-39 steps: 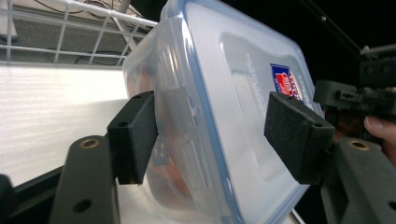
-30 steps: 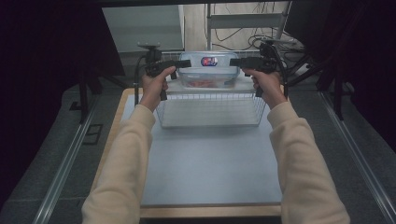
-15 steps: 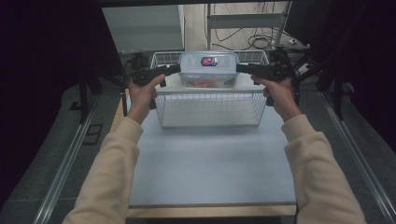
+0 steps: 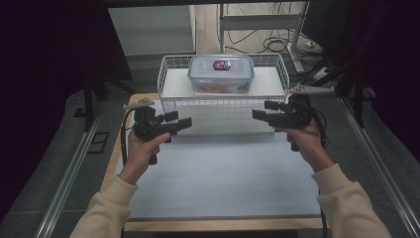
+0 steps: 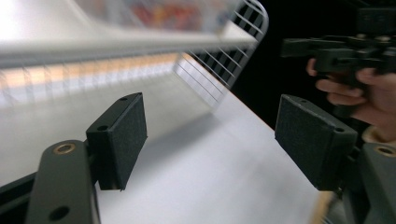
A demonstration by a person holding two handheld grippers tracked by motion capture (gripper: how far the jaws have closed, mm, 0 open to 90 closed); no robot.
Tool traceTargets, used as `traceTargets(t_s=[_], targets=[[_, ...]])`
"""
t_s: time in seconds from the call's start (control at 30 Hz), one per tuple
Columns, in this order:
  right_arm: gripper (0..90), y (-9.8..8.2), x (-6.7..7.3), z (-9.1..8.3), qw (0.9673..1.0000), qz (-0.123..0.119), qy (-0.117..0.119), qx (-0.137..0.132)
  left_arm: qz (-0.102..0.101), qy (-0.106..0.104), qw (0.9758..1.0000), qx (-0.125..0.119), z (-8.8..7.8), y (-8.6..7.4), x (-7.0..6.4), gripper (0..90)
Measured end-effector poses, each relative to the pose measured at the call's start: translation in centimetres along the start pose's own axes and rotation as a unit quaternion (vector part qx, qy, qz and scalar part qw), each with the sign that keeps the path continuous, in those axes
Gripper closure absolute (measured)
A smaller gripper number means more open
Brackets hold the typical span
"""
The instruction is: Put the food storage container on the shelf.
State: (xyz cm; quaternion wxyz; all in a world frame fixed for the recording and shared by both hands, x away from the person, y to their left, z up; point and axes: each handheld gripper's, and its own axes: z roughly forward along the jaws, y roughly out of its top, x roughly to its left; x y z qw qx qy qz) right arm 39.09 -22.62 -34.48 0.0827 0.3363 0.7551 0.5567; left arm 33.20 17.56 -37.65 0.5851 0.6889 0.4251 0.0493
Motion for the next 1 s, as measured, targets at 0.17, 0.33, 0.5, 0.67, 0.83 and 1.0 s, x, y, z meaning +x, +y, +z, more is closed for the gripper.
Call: traceTargets(t_s=[0.17,0.33,0.5,0.67,0.83,1.0], targets=[[25.5,-3.5,1.1,-0.6,0.9999,-0.012,0.009,0.002,0.016,0.001,0.9998,0.012,-0.6,-3.7,-0.7,25.2],[25.1,-8.1,1.9,-1.0,0.9994,-0.016,0.021,0.022,0.029,0.001,0.9989,0.038,-0.3,-7.3,-1.0,24.7],[24.2,-11.3,2.1,-0.7,0.9986,-0.019,0.018,0.046,0.029,0.006,0.9977,0.06,0.6,-9.6,-1.2,24.9],[23.9,-11.8,2.2,-0.8,0.9987,-0.024,0.016,0.043,0.031,0.006,0.9971,0.069,1.1,-9.9,-1.2,25.2],[22.9,-12.0,2.4,-1.1,0.9989,-0.033,0.014,0.03,0.028,0.012,0.9974,0.065,0.8,-10.1,-0.8,24.9],[18.3,-12.7,2.1,-1.1,0.9989,-0.035,0.009,0.029,0.02,0.015,0.9976,0.064,0.8,-10.3,-0.2,23.3]])
